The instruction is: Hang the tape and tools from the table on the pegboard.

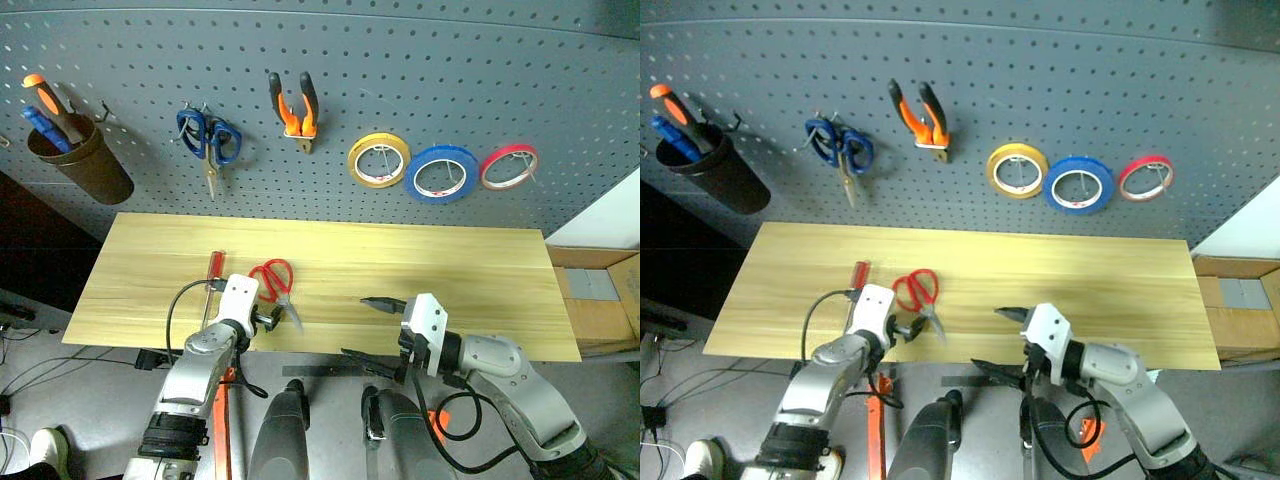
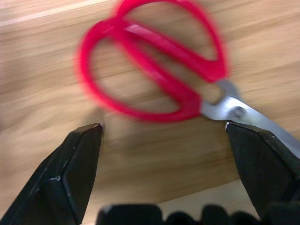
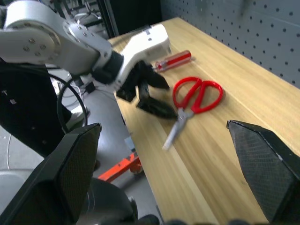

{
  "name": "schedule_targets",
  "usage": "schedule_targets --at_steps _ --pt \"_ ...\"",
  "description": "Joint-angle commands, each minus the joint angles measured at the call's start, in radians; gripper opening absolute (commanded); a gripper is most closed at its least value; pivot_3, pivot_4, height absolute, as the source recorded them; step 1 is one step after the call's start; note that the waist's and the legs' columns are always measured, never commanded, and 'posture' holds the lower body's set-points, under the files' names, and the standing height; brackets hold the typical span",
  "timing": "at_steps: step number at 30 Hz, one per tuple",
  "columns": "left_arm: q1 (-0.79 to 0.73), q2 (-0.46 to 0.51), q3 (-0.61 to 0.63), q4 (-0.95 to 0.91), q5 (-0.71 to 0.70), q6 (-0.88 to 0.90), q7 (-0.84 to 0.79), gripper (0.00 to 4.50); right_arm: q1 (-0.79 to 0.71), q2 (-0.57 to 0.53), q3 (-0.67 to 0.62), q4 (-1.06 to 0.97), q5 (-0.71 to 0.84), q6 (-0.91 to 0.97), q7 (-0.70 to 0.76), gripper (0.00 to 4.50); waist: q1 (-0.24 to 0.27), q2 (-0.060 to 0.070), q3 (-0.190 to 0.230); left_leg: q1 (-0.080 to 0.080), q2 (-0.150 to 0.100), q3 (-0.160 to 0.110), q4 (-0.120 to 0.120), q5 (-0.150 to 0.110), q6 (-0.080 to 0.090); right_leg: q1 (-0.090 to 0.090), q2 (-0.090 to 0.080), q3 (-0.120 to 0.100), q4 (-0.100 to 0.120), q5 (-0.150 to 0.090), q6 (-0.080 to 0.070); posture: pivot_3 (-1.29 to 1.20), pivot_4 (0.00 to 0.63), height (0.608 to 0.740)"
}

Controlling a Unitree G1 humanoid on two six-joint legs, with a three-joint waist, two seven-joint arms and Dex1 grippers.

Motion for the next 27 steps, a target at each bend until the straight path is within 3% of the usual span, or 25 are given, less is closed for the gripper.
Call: schedule_targets --at_steps 1,6,14,17,23,24,27 --pt "0.054 -0.009 -0.023 -0.011 0.014 0.070 0.003 3.25 -0.005 -0.005 -0.019 -0.002 0.015 -0.010 0.014 4.50 -0.001 0.000 0.000 0.000 0.000 0.000 0.000 0.000 0.000 0.000 0.000 0.000 0.000 0.000 0.000 0.04 0.384 0.740" --pt "0.088 -0.019 -0.004 -0.063 0.010 0.099 0.022 1.53 0.001 -0.011 -0.029 -0.012 0.016 -0.008 0.015 4.50 -0.002 0.001 0.000 0.000 0.000 0.000 -0.001 0.000 0.000 0.000 0.000 0.000 0.000 0.000 0.000 0.03 0.382 0.740" --pt "0.083 -0.171 0.111 -0.181 -0.083 0.225 0.105 1.53 0.002 -0.007 -0.026 -0.024 0.017 0.001 0.012 4.50 -0.002 0.000 0.000 -0.001 0.000 0.000 -0.001 0.000 0.000 0.000 0.000 0.000 -0.002 0.000 0.000 0.03 0.373 0.740" --pt "0.091 -0.227 0.124 -0.270 -0.100 0.282 0.141 2.14 -0.002 -0.017 -0.034 -0.021 0.022 0.003 0.023 4.50 -0.003 0.000 0.001 -0.002 0.000 -0.001 -0.001 0.000 0.000 0.000 0.000 -0.001 -0.004 0.000 0.000 0.03 0.368 0.740" --pt "0.074 -0.352 0.120 -0.329 -0.105 0.323 0.230 4.27 -0.014 -0.033 -0.046 -0.007 0.028 0.001 0.042 4.50 -0.002 0.000 0.001 -0.008 -0.001 -0.001 -0.001 -0.002 0.002 -0.001 0.000 -0.001 -0.012 0.002 0.003 0.03 0.363 0.740" --pt "0.070 -0.361 0.115 -0.335 -0.102 0.325 0.239 4.46 -0.017 -0.034 -0.046 -0.005 0.027 0.001 0.044 4.50 -0.002 0.000 0.001 -0.009 -0.001 -0.001 -0.001 -0.003 0.002 -0.002 0.001 -0.002 -0.012 0.002 0.003 0.03 0.365 0.740" --pt "0.053 -0.392 0.115 -0.349 -0.099 0.356 0.279 4.46 -0.023 -0.035 -0.051 0.001 0.030 0.004 0.048 4.50 -0.002 0.000 0.001 -0.012 -0.001 0.000 0.000 -0.003 0.002 -0.004 0.002 -0.003 -0.012 0.002 0.003 0.03 0.364 0.740"
